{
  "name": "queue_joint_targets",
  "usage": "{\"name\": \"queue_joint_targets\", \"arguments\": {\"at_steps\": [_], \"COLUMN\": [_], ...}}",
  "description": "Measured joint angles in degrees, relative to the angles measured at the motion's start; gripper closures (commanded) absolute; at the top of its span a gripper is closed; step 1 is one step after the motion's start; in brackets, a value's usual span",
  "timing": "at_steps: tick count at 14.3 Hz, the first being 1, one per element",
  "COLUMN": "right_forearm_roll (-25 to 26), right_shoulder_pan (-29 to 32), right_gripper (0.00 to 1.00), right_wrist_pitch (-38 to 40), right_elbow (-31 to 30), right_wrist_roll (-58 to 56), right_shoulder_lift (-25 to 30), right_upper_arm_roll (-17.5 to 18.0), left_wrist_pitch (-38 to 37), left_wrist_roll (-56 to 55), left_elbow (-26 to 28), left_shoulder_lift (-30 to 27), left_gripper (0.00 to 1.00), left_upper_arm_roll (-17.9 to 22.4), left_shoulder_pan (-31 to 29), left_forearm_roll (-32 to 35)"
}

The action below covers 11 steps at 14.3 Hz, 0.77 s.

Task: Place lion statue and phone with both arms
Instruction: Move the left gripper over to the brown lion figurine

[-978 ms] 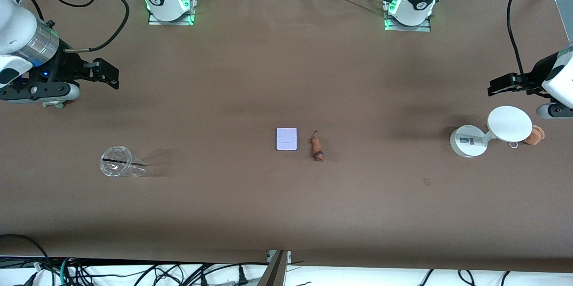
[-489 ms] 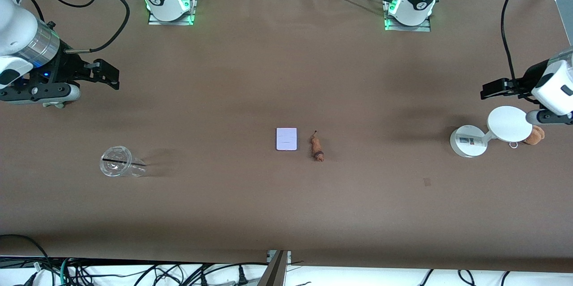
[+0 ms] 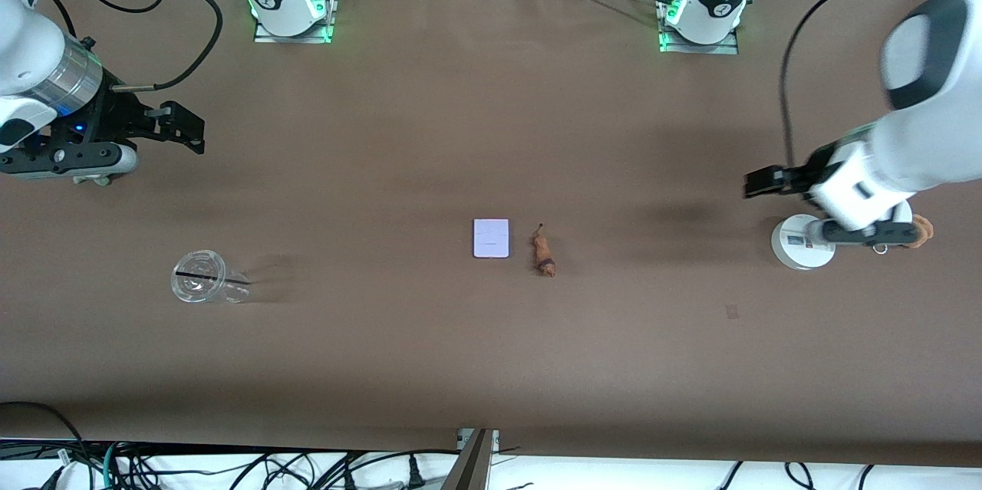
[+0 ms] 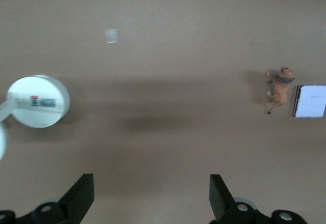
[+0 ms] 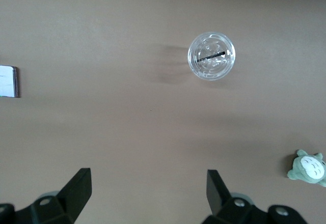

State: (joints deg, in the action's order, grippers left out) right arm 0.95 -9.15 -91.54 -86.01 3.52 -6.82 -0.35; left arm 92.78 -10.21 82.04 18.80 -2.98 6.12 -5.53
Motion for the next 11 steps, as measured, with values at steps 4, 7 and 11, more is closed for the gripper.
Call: {"name": "queue_joint_targets", "arguments": {"at_steps": [4, 7, 11], "right_forearm_roll": [0.0, 0.0, 0.0], "right_shoulder_pan": [0.0, 0.01, 0.01], "right_gripper": [0.0, 0.0, 0.0], "right_wrist_pitch": [-0.03, -0.04, -0.04], "right_elbow": [0.0, 0.0, 0.0], "right_wrist_roll": [0.0, 0.0, 0.0], "right_shoulder_lift": [0.0, -0.01, -0.02], "right_upper_arm_roll": [0.0, -0.02, -0.02], "left_wrist_pitch": [7.32, 13.8, 20.58], "left_wrist_roll": [-11.73, -18.79, -25.01], "left_elbow": [0.0, -0.02, -0.03], "left_shoulder_lift": [5.07, 9.18, 14.14], "left_gripper": [0.0, 0.0, 0.0], "left_upper_arm_roll": [-0.19, -0.13, 0.06], "left_shoulder_pan": [8.85, 14.07, 18.85], "left_forearm_roll": [-0.01, -0.01, 0.98]}}
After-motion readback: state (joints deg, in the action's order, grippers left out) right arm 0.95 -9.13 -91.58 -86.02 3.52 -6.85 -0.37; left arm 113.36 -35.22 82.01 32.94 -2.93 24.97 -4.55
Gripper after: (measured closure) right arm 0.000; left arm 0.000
